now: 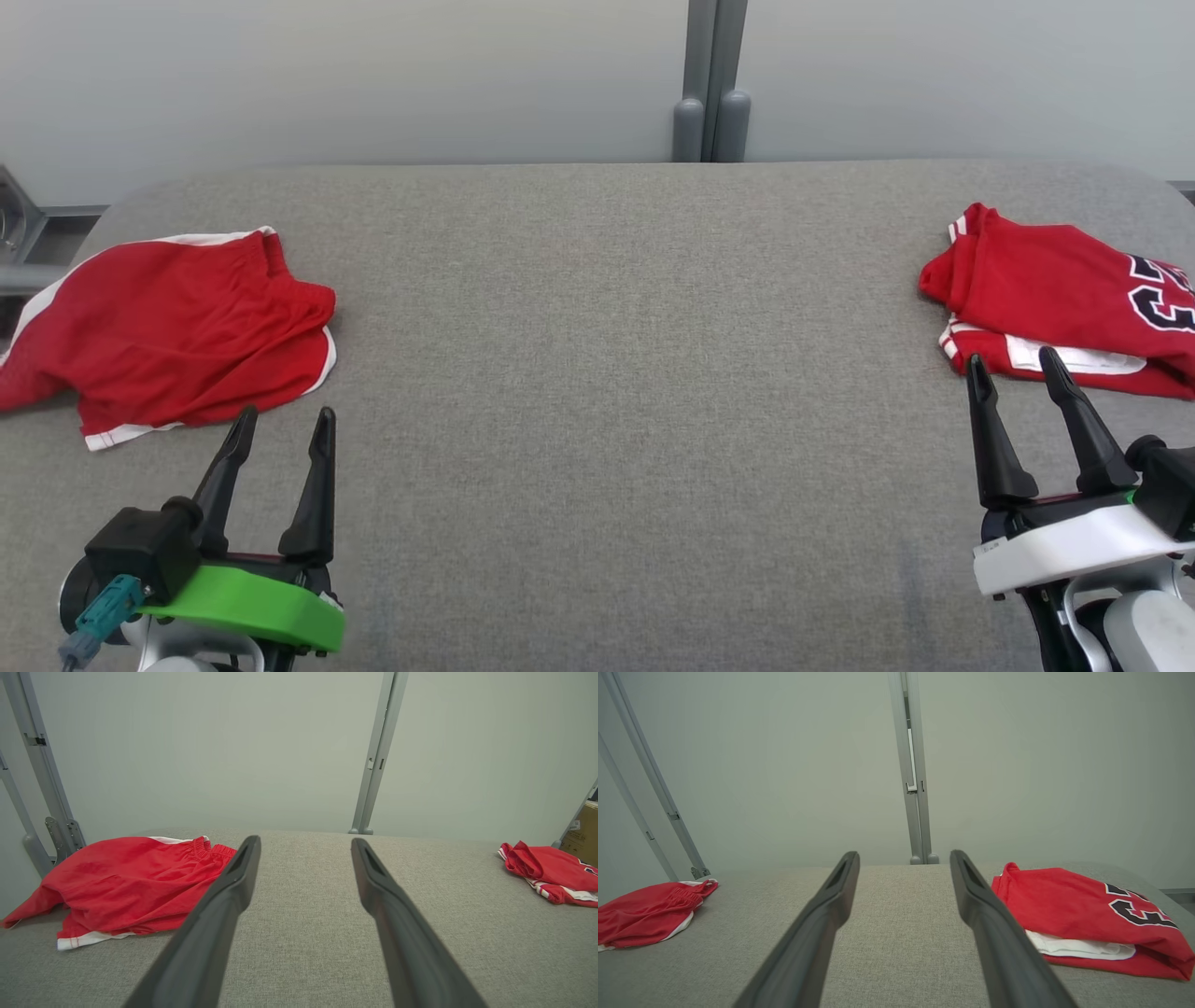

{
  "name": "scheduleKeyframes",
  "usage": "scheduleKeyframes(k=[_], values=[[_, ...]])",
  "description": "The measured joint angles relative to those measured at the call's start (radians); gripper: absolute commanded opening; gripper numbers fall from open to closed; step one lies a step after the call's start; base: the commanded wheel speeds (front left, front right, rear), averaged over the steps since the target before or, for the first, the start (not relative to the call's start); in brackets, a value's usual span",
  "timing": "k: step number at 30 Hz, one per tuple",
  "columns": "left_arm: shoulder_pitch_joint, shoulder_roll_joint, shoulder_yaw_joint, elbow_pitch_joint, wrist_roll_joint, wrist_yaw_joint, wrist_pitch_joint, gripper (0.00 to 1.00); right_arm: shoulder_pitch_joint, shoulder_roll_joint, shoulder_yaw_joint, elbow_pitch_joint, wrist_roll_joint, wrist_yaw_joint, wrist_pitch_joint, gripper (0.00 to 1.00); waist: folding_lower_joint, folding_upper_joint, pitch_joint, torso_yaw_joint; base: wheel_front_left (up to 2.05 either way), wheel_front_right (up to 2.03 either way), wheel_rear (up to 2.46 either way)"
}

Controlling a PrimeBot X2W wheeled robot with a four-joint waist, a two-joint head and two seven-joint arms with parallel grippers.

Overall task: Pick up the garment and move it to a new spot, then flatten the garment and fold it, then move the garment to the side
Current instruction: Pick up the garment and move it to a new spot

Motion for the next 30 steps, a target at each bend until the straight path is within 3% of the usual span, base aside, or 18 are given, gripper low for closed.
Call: scheduleKeyframes(k=[11,30], values=[[0.0,-0.011,-0.004,0.019,0.017,0.0,0.0,1.0,0.011,0.002,0.015,-0.011,0.002,0.001,0.005,1.0,0.0,0.0,-0.007,0.068,0.0,0.0,0.0],[-0.001,-0.023,0.013,0.036,0.017,0.0,0.0,1.0,0.009,0.034,0.097,-0.019,0.009,0.028,0.044,1.0,0.0,0.0,-0.011,0.26,0.0,0.0,0.0]])
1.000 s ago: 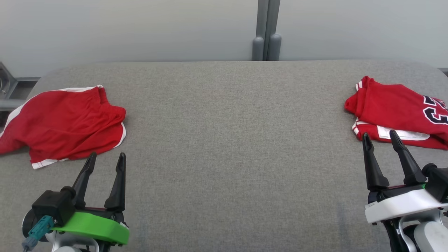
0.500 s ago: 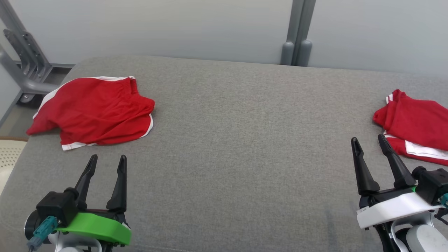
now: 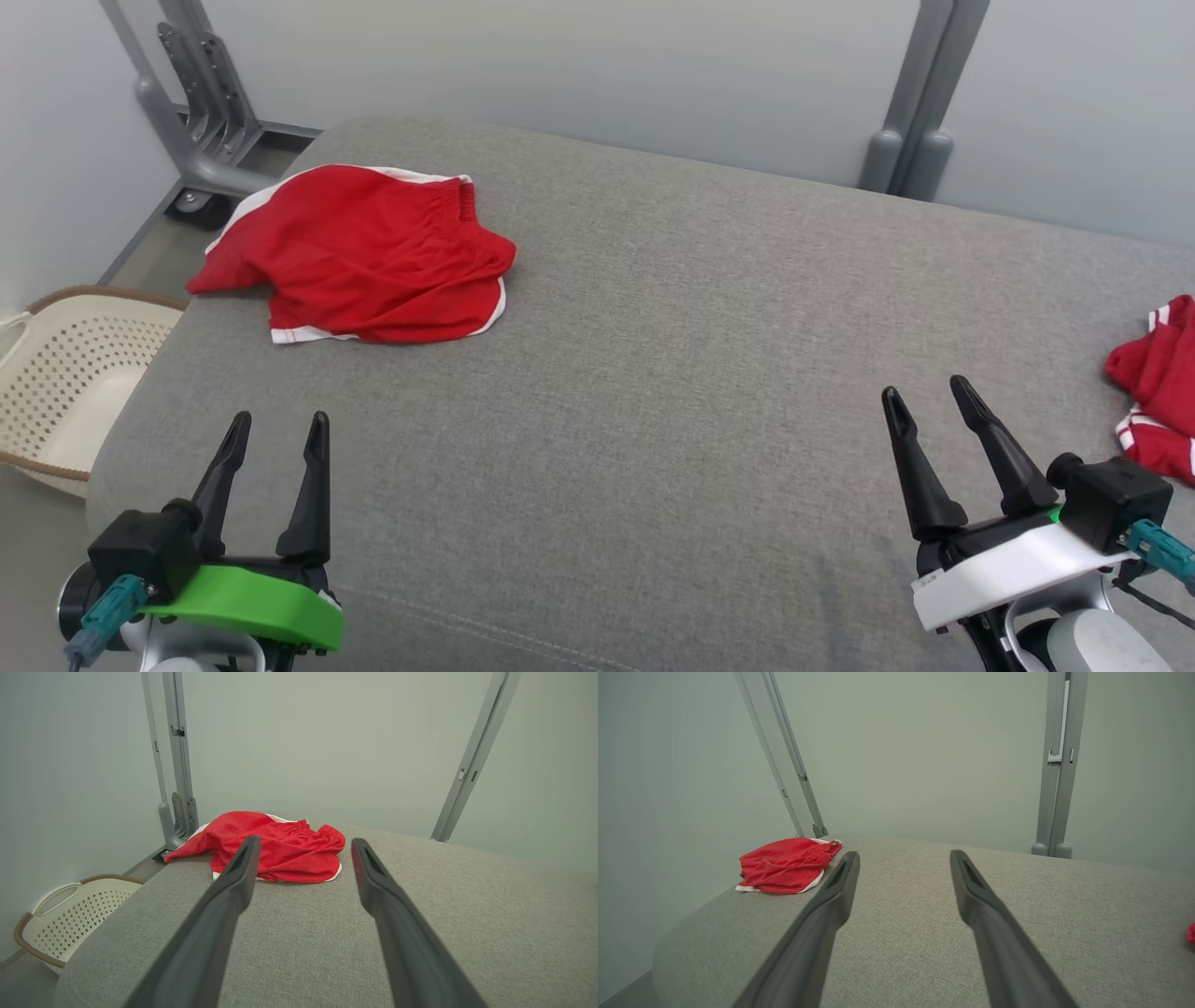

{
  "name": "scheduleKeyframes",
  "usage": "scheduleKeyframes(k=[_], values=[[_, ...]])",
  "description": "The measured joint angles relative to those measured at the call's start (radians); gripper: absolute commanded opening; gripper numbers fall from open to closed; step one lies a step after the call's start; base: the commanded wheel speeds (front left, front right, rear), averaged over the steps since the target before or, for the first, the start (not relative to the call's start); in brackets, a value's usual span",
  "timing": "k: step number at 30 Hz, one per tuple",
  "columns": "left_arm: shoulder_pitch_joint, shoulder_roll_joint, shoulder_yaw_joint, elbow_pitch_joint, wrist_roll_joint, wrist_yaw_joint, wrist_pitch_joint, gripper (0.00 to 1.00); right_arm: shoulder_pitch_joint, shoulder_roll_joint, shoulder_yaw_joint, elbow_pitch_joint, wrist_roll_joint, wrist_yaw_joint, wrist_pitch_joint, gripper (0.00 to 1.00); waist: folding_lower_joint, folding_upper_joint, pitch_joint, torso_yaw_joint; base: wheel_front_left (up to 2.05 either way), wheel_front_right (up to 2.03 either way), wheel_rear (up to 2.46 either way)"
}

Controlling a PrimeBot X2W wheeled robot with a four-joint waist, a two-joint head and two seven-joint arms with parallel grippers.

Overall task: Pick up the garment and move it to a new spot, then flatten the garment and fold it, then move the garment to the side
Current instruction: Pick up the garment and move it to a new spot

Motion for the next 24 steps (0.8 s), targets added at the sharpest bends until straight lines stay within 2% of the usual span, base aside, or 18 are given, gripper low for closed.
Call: scheduleKeyframes(k=[11,24], values=[[0.0,0.0,0.031,0.008,0.0,0.0,0.0,1.0,-0.027,0.007,0.018,0.002,-0.003,0.009,0.018,1.0,0.0,0.0,0.013,0.088,0.0,0.0,0.0],[0.0,0.001,0.058,0.002,0.0,0.0,0.0,1.0,-0.042,0.018,0.033,0.018,-0.003,0.017,0.022,1.0,0.0,0.0,0.016,0.094,0.0,0.0,0.0]])
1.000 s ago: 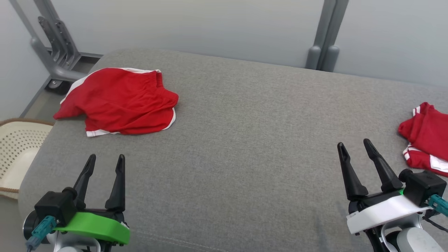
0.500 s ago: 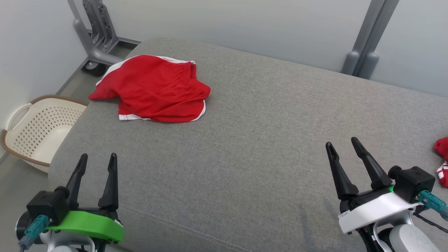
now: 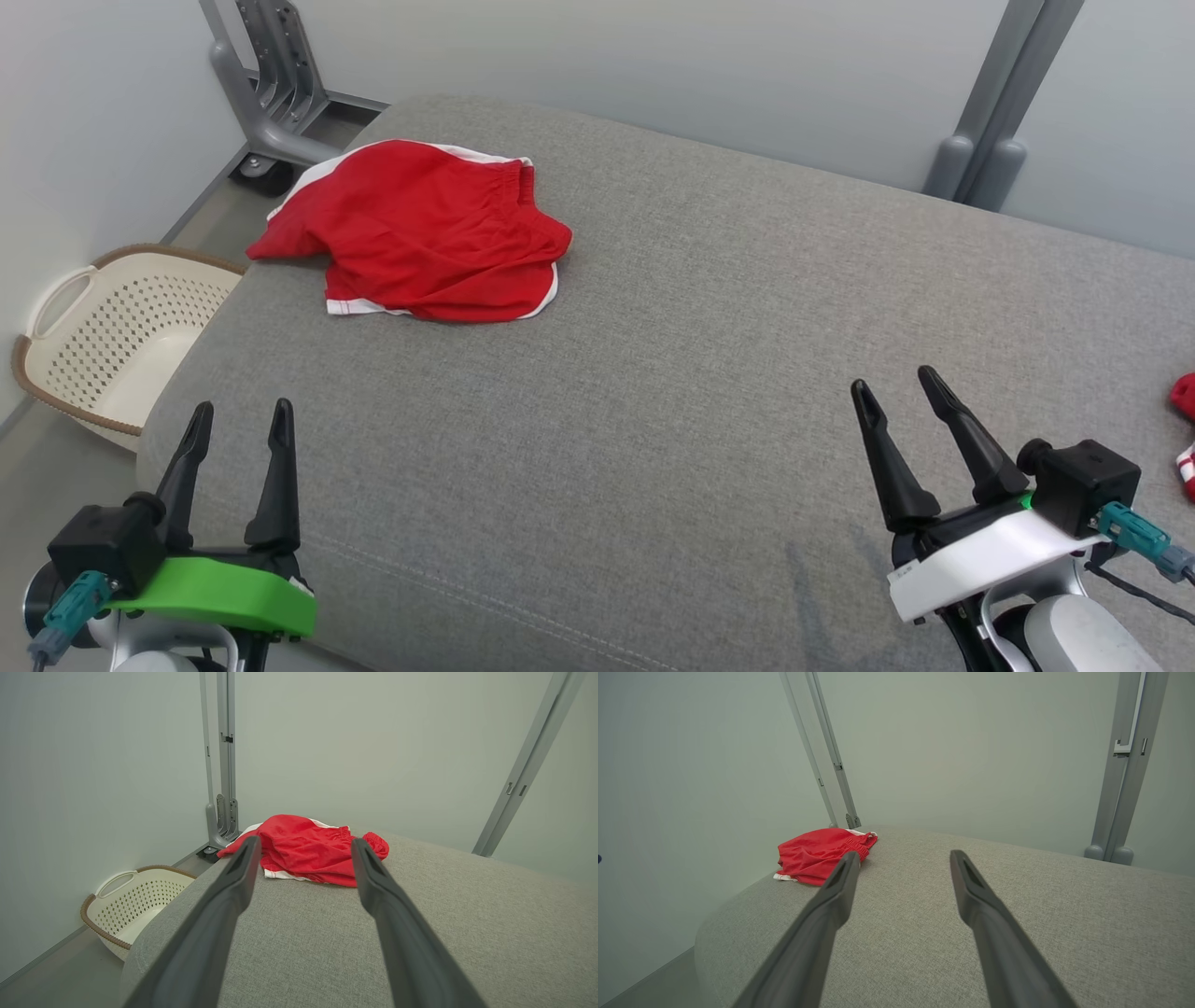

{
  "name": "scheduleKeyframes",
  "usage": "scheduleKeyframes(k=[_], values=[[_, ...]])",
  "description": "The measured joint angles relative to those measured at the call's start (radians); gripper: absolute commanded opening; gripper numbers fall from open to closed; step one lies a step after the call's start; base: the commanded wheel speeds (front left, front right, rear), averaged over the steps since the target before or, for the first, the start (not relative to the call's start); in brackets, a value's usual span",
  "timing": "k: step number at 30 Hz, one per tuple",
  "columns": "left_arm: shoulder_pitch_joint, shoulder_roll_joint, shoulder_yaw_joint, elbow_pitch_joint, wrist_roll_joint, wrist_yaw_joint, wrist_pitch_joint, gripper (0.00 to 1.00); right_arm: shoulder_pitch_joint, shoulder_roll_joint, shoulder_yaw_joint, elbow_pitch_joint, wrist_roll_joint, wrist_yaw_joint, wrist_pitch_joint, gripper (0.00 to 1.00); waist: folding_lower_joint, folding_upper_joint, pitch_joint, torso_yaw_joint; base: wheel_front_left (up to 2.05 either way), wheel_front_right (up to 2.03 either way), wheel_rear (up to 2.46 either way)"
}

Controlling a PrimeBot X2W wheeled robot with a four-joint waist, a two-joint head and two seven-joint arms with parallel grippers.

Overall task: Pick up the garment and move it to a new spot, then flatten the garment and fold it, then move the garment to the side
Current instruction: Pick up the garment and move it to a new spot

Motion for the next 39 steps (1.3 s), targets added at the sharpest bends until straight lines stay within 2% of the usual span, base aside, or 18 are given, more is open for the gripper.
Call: scheduleKeyframes(k=[9,16,20,32,39], values=[[-0.024,0.02,0.031,-0.042,-0.03,-0.001,0.007,1.0,-0.034,-0.021,0.013,-0.003,-0.022,0.009,0.026,1.0,0.0,0.0,0.018,-0.021,0.0,0.0,0.0],[-0.127,0.061,0.063,-0.061,-0.061,-0.014,0.07,1.0,-0.065,-0.035,0.007,-0.027,-0.041,0.008,0.049,1.0,0.0,0.0,0.06,-0.053,0.0,0.0,0.0],[-0.189,0.062,0.082,-0.06,-0.115,-0.024,0.111,1.0,-0.09,-0.043,0.005,-0.048,-0.058,0.007,0.061,1.0,0.0,0.0,0.093,-0.078,0.0,0.0,0.0],[-0.356,0.116,0.168,0.088,-0.232,-0.04,0.245,1.0,-0.179,-0.053,0.005,-0.115,-0.096,-0.001,0.092,1.0,0.0,0.0,0.222,-0.182,0.0,0.0,0.0],[-0.465,0.13,0.165,0.182,-0.281,-0.069,0.331,1.0,-0.229,-0.052,0.002,-0.138,-0.11,-0.004,0.101,1.0,0.0,0.0,0.313,-0.245,0.0,0.0,0.0]])
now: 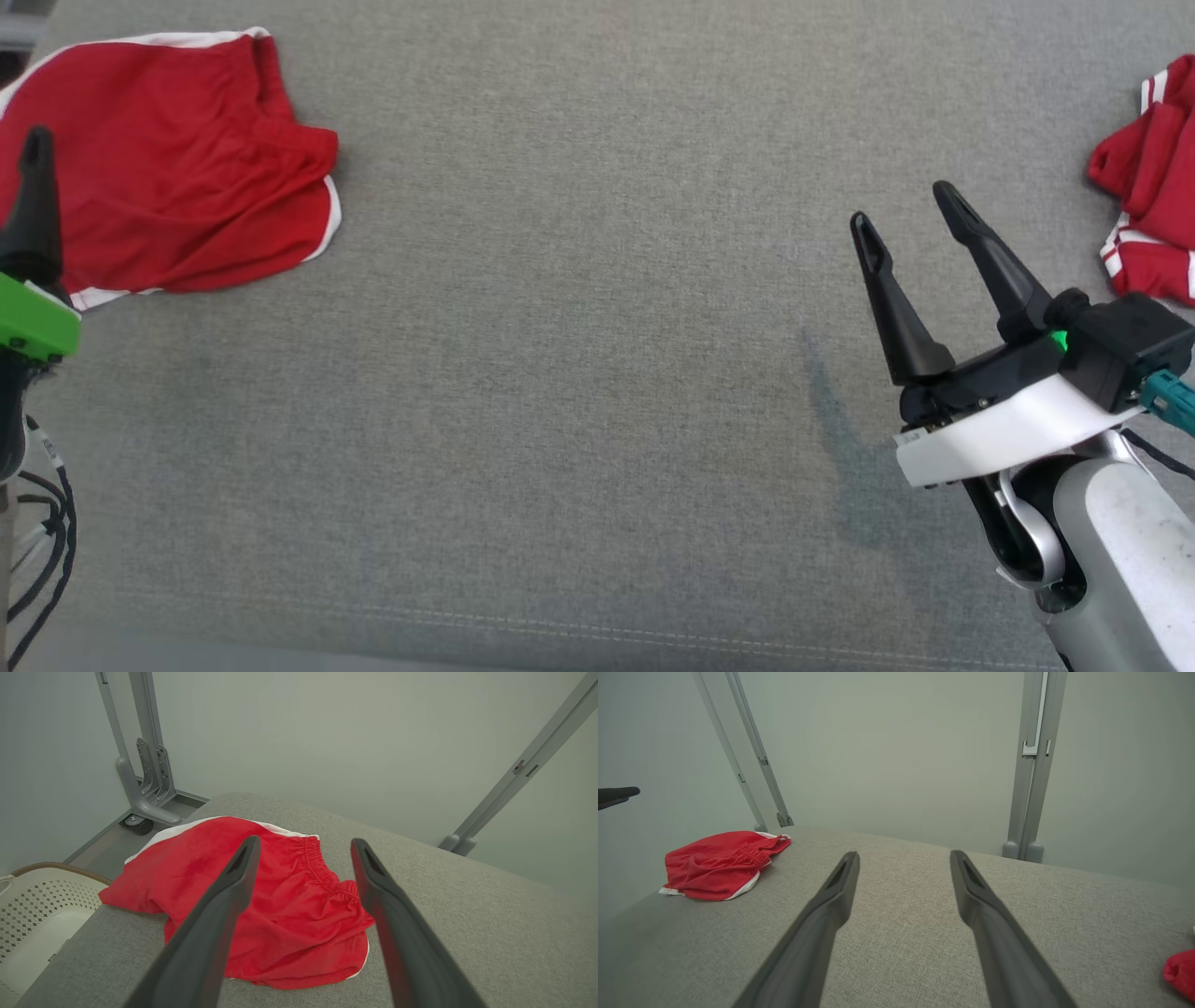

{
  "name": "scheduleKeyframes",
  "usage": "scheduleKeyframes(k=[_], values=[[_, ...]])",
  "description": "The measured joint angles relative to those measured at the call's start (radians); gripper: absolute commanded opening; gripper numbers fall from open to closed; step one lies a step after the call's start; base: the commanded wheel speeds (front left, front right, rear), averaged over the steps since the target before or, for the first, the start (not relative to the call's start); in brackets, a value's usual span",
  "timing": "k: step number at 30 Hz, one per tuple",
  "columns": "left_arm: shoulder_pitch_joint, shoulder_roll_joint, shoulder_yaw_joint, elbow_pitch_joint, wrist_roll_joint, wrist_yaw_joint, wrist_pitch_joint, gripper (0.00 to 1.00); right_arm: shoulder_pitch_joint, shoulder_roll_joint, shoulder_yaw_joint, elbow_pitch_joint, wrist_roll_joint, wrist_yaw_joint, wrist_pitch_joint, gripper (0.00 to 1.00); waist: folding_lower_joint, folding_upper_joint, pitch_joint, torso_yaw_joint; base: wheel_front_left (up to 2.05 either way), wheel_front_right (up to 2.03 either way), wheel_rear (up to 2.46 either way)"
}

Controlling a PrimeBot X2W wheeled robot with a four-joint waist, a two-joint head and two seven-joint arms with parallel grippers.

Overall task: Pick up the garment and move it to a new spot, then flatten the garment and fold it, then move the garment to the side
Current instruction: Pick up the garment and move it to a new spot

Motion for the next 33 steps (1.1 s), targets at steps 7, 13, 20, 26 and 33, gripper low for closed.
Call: scheduleKeyframes(k=[7,13,20,26,33], values=[[-0.129,0.016,-0.003,0.103,-0.026,-0.017,0.07,1.0,-0.073,0.011,0.005,-0.022,-0.023,-0.005,0.004,1.0,0.0,0.0,0.098,-0.052,0.0,0.0,0.0],[-0.177,0.022,-0.007,0.226,-0.025,-0.018,0.102,1.0,-0.115,0.028,0.015,-0.015,-0.031,-0.004,-0.007,1.0,0.0001,0.0,0.166,-0.1,0.0,0.0,0.0],[-0.195,0.02,-0.029,0.354,-0.028,-0.018,0.158,1.0,-0.139,0.047,0.019,0.004,-0.038,-0.005,-0.038,1.0,0.0001,0.0,0.211,-0.161,0.0,0.0,0.0],[-0.231,0.033,-0.066,0.428,-0.027,-0.024,0.229,1.0,-0.139,0.05,0.007,0.023,-0.038,-0.006,-0.057,1.0,0.0,0.0,0.232,-0.186,0.0,0.0,0.0],[-0.28,0.035,-0.102,0.486,-0.027,-0.05,0.304,0.61,-0.139,0.053,0.009,0.051,-0.039,-0.006,-0.068,1.0,0.0,0.0,0.22,-0.183,0.0,0.0,0.0]])
